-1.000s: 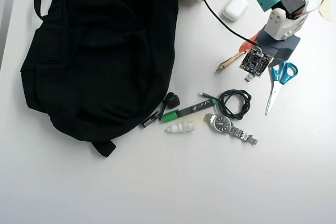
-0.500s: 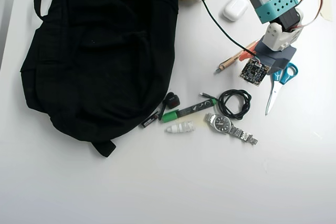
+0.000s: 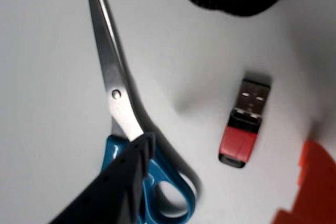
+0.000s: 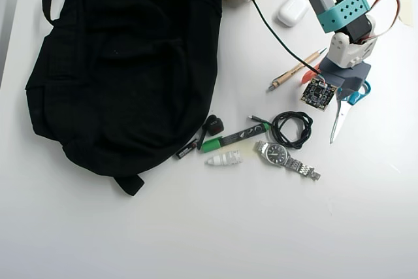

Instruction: Put the usb stick into the black bag

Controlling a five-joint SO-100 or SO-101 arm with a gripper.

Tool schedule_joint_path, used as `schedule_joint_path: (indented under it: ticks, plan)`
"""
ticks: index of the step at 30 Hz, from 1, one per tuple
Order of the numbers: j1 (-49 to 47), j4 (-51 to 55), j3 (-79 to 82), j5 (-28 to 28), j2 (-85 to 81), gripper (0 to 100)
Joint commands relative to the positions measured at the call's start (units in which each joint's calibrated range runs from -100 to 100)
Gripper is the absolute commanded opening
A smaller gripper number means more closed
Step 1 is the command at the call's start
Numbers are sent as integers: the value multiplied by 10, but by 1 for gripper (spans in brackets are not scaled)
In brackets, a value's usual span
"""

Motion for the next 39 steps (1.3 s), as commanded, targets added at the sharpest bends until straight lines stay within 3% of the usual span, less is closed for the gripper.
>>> schedule_joint_path:
  ticks: [1, 16, 26, 39]
  plan:
    - [1, -10, -2, 1, 6, 35]
    - [-3, -1, 9, -3, 27, 34]
    - [-3, -1, 8, -2, 25, 3]
    - [0, -1, 2, 0, 22, 2]
